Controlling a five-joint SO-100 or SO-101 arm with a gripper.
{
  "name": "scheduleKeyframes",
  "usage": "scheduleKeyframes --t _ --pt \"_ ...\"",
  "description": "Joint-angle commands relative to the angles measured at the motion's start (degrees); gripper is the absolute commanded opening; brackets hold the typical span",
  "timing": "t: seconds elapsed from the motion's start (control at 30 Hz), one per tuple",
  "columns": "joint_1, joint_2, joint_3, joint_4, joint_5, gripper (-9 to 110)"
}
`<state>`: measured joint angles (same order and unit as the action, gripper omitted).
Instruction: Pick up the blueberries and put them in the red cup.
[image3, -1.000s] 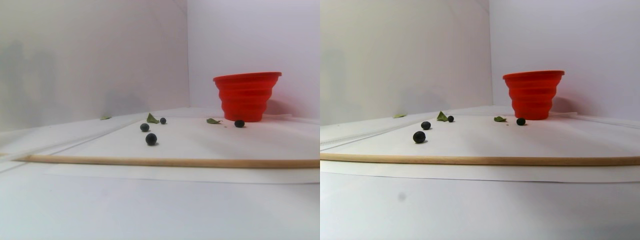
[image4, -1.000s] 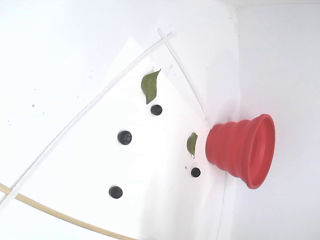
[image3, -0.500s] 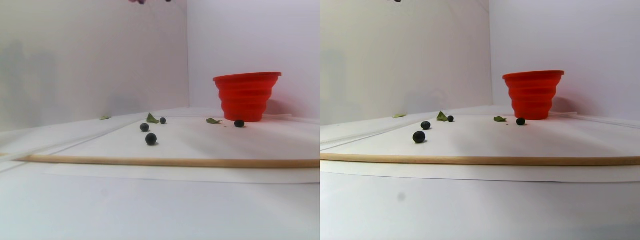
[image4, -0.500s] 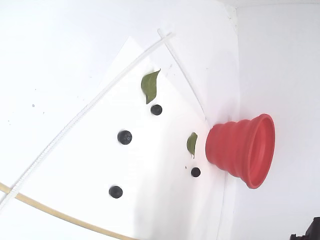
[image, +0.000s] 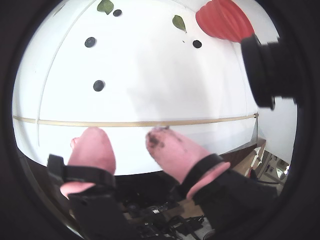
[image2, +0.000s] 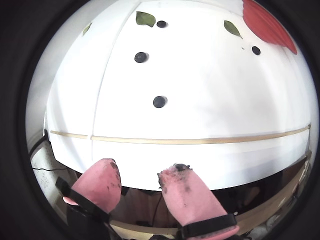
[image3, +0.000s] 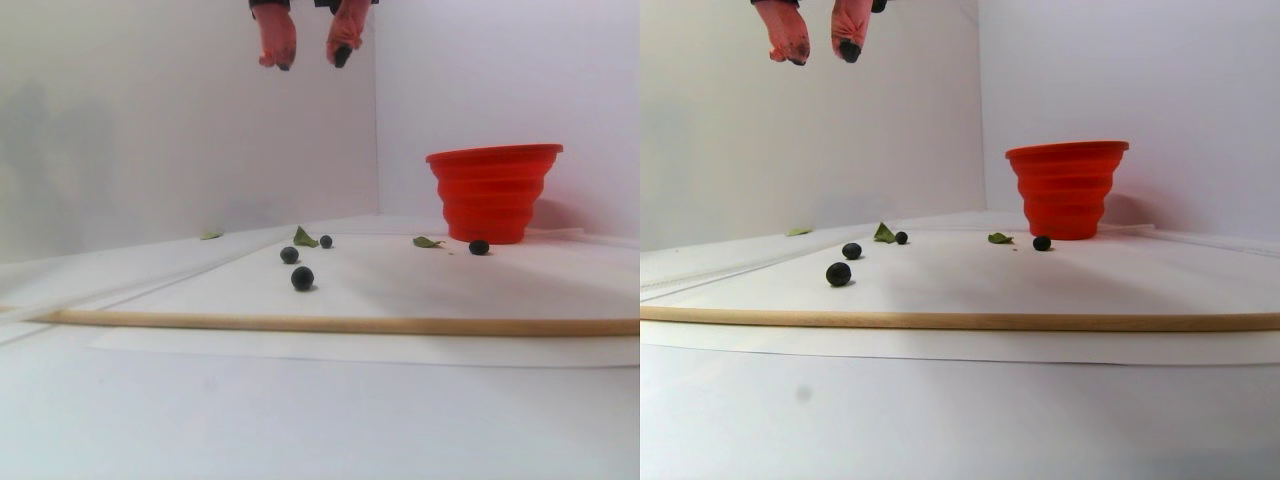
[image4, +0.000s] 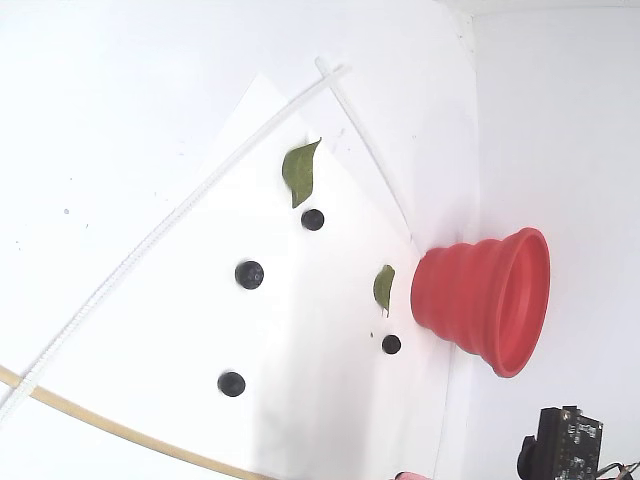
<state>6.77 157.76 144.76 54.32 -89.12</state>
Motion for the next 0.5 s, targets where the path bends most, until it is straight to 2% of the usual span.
scheduleKeyframes --t 0.0,0.47 --pt "-0.5 -1.8 -1.1 -2.6 -1.5 16" --pt "0.5 -13.5 1.7 -12.6 -7.4 17"
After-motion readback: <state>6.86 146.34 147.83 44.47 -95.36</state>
